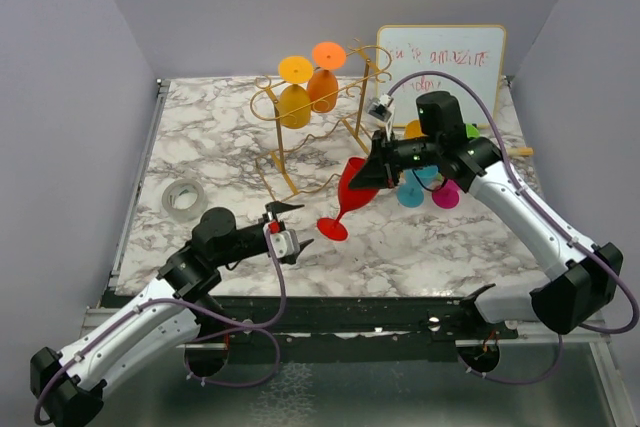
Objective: Take the wine glass off the wine glass rack
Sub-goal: Place the wine glass at the center of the board.
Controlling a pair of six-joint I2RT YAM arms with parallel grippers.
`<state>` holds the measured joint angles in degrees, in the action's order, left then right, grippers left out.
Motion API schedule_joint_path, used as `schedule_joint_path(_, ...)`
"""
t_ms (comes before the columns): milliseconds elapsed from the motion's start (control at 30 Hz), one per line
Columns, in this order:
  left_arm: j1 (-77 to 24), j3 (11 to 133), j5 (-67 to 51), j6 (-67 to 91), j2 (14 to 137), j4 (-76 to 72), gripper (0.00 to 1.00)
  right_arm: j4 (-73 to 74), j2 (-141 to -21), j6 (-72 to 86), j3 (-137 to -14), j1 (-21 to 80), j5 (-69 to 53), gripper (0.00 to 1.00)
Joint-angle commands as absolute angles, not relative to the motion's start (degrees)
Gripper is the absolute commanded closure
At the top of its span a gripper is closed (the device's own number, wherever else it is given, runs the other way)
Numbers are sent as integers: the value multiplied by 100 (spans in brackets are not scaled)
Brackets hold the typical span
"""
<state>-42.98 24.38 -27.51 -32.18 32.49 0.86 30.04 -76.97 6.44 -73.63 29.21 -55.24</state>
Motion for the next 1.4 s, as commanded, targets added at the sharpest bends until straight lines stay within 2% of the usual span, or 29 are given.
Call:
schedule_joint_path(0, -4307, 2683, -1945, -2621, 3209, 25, 25, 3358, -7536, 728, -7268, 3092, -4141, 100)
schedule_joint_path(133, -4307, 2745, -1464, -2564, 3201, 24, 21, 3421, -7280, 836, -6882, 3359, -2715, 100)
schedule_joint_path(333, -4307, 2351, -1224, -2838, 2671, -345, 18, 3456, -6820, 1222, -6184, 3451, -1465, 99)
schedule_joint_path(467, -4309, 2286, -1235, -2844, 2562, -392, 11, 3462, -6637, 1361, -5901, 3447, -820, 99)
schedule_joint_path(533, -4300, 2326, -1113, -2778, 2620, -386, 2, 3316, -6507, 1347, -5675, 3453, -565, 99)
schedule_joint_path(567, -4306, 2343, -1031, -2725, 2652, -382, 1, 3245, -6441, 1345, -5602, 3458, -444, 99)
schedule_joint_path(933, -4298, 2546, -379, -2535, 2935, -167, 1, 2120, -6298, 1537, -5162, 3454, 521, 99)
schedule_joint_path(1133, -4298, 2521, -404, -2547, 2897, -169, 1, 1046, -6598, 1436, -4871, 3454, 738, 99)
schedule_joint_path(1367, -4302, 2496, -417, -2565, 2884, -196, 1, 902, -7176, 1219, -5235, 3453, 817, 99)
